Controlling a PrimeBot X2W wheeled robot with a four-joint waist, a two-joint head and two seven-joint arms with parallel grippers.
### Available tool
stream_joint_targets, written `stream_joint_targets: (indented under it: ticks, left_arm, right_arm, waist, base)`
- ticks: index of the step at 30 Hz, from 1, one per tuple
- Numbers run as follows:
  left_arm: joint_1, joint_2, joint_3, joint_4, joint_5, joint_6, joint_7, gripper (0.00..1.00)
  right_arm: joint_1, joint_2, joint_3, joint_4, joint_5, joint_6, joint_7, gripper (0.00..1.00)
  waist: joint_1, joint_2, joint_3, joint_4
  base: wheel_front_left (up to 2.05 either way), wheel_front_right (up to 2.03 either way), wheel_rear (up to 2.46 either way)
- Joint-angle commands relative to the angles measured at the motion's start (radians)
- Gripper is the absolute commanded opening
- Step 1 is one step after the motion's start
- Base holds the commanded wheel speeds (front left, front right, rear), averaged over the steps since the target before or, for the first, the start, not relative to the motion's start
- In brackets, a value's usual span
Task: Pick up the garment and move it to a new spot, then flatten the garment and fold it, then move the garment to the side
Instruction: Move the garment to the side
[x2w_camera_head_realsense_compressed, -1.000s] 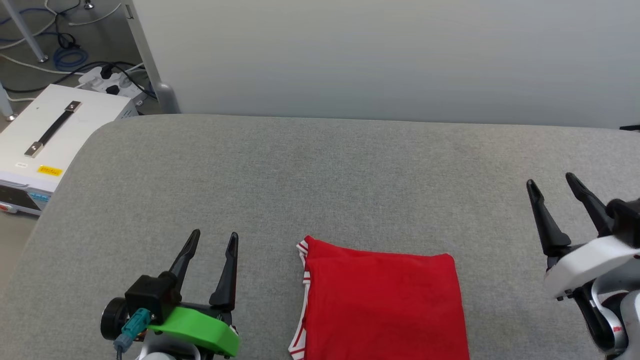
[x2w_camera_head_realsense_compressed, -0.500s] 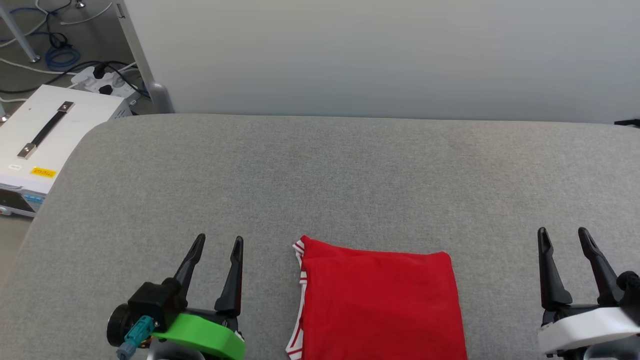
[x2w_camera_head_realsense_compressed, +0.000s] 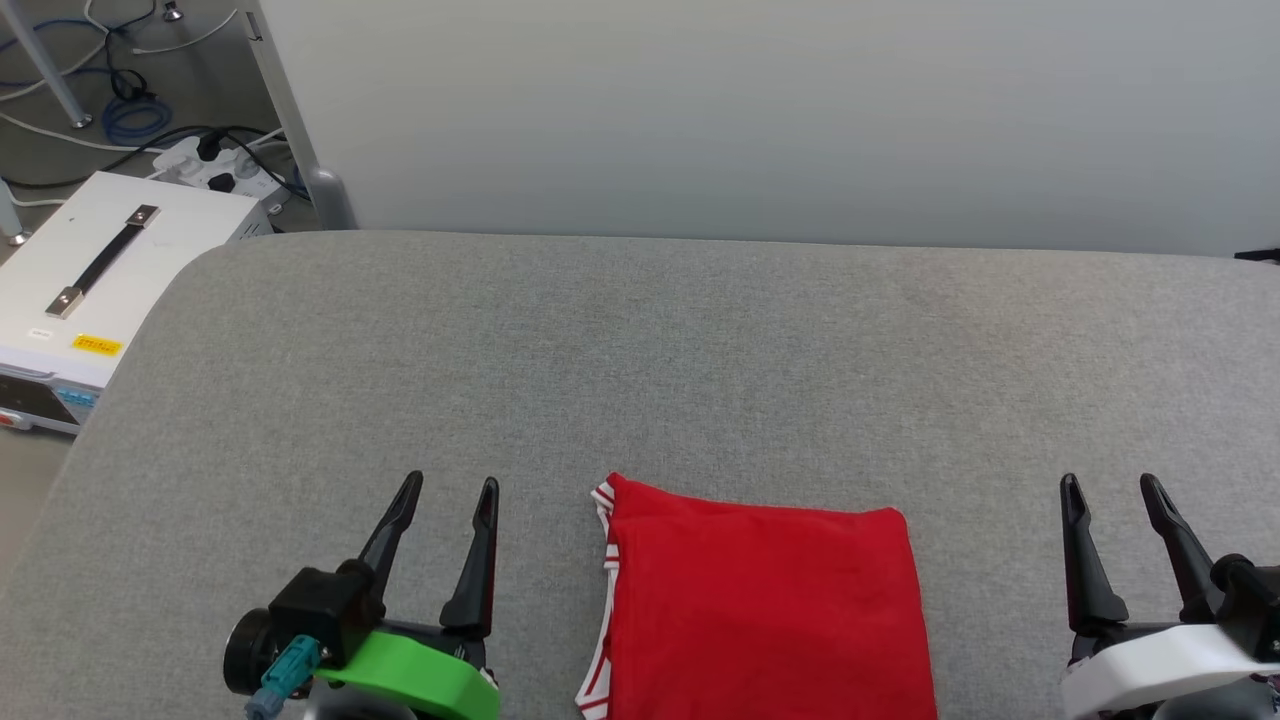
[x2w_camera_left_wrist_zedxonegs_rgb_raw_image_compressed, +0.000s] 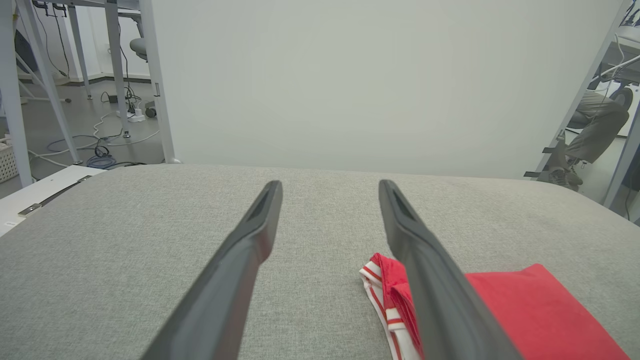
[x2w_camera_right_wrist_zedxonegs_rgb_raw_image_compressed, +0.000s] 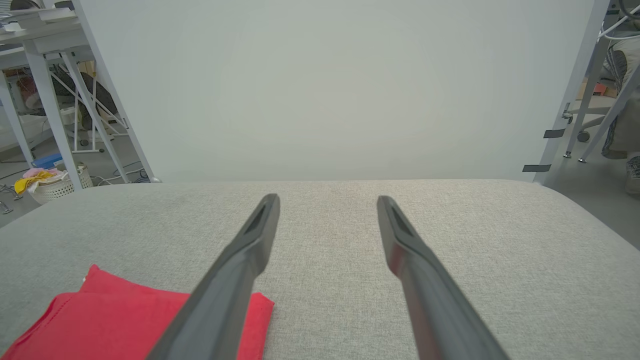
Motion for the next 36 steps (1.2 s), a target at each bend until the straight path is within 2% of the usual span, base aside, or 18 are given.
stream_joint_targets:
  ticks: [1, 9, 13, 17, 20, 24, 30, 36]
  left_arm:
    - [0.011, -0.001, -0.001, -0.004, 0.009, -0.005, -0.006, 1.0]
    - [0.006, 0.003, -0.01, -0.003, 0.008, -0.005, -0.006, 1.0]
    - [-0.003, 0.006, -0.018, -0.002, 0.007, -0.005, -0.006, 1.0]
    - [-0.014, 0.008, -0.025, 0.0, 0.007, -0.005, -0.006, 1.0]
    - [-0.028, 0.01, -0.033, 0.004, 0.006, -0.006, -0.006, 1.0]
    - [-0.049, 0.012, -0.049, 0.011, 0.007, -0.006, -0.006, 1.0]
    - [-0.074, 0.012, -0.067, 0.019, 0.008, -0.006, -0.006, 1.0]
    - [-0.085, 0.015, -0.072, 0.025, 0.005, -0.006, -0.006, 1.0]
  right_arm:
    - [0.005, -0.001, 0.002, 0.004, -0.012, 0.0, 0.004, 1.0]
    - [0.005, -0.012, 0.026, 0.004, -0.013, 0.0, 0.073, 1.0]
    - [-0.004, -0.035, 0.074, 0.009, -0.006, 0.0, 0.215, 1.0]
    - [-0.023, -0.052, 0.121, 0.01, 0.023, 0.0, 0.413, 1.0]
    - [-0.043, -0.044, 0.136, 0.015, 0.055, 0.0, 0.579, 1.0]
    - [-0.071, -0.017, 0.123, 0.04, 0.073, 0.0, 0.732, 1.0]
    - [-0.109, 0.01, 0.119, 0.108, 0.062, 0.0, 0.851, 1.0]
    - [-0.111, 0.026, 0.13, 0.183, 0.063, 0.0, 0.906, 1.0]
  waist:
    - [0.0, 0.0, 0.0, 0.0]
    - [0.0, 0.0, 0.013, 0.009]
    - [0.0, 0.0, 0.034, 0.019]
    - [0.0, 0.0, 0.06, 0.032]
    - [0.0, 0.0, 0.085, 0.047]
    - [0.0, 0.0, 0.112, 0.07]
    - [0.0, 0.0, 0.142, 0.109]
    - [0.0, 0.0, 0.153, 0.135]
  base:
    - [0.0, 0.0, 0.0]
    - [0.0, 0.0, 0.0]
    - [0.0, 0.0, 0.0]
    - [0.0, 0.0, 0.0]
    - [0.0, 0.0, 0.0]
    - [0.0, 0.0, 0.0]
    - [0.0, 0.0, 0.0]
    - [0.0, 0.0, 0.0]
